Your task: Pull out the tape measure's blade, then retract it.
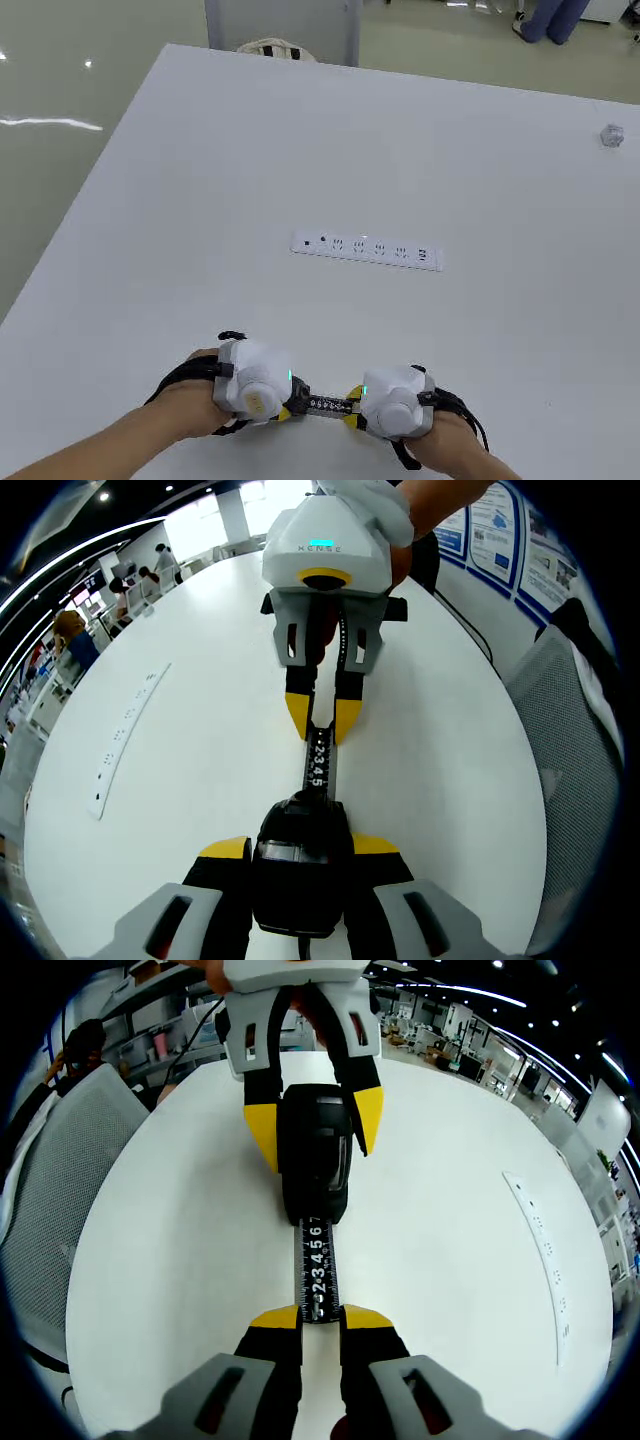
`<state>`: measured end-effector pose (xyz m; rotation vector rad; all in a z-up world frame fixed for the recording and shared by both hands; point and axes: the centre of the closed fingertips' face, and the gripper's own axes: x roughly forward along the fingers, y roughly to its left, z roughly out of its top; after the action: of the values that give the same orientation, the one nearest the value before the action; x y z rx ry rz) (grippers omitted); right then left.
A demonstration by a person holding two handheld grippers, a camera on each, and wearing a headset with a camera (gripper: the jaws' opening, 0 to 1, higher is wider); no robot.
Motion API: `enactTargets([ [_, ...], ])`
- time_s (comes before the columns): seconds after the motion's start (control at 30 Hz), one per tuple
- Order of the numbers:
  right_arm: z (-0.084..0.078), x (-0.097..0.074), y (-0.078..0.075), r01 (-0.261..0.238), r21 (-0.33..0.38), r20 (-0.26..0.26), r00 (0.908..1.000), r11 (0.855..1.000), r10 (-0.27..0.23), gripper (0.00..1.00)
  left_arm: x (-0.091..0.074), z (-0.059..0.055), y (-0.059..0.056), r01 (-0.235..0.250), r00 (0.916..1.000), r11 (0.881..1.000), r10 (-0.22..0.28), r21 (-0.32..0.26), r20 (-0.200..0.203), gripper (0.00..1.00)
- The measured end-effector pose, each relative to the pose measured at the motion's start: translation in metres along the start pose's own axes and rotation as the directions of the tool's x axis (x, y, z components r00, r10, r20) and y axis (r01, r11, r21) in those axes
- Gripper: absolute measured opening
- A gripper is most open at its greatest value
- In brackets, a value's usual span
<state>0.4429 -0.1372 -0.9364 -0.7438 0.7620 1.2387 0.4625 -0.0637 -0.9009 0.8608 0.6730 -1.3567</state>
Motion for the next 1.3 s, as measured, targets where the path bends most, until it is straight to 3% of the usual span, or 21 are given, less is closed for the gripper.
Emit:
enactTargets([
  [1.3, -0.029, -0.020, -0.002, 0.021, 0.026, -0.017, 0.9996, 0.999, -0.021, 0.12, 0.000, 0.000, 0.000, -0.001, 0.9999, 1.000, 0.001, 0.001, -0.010, 0.32],
])
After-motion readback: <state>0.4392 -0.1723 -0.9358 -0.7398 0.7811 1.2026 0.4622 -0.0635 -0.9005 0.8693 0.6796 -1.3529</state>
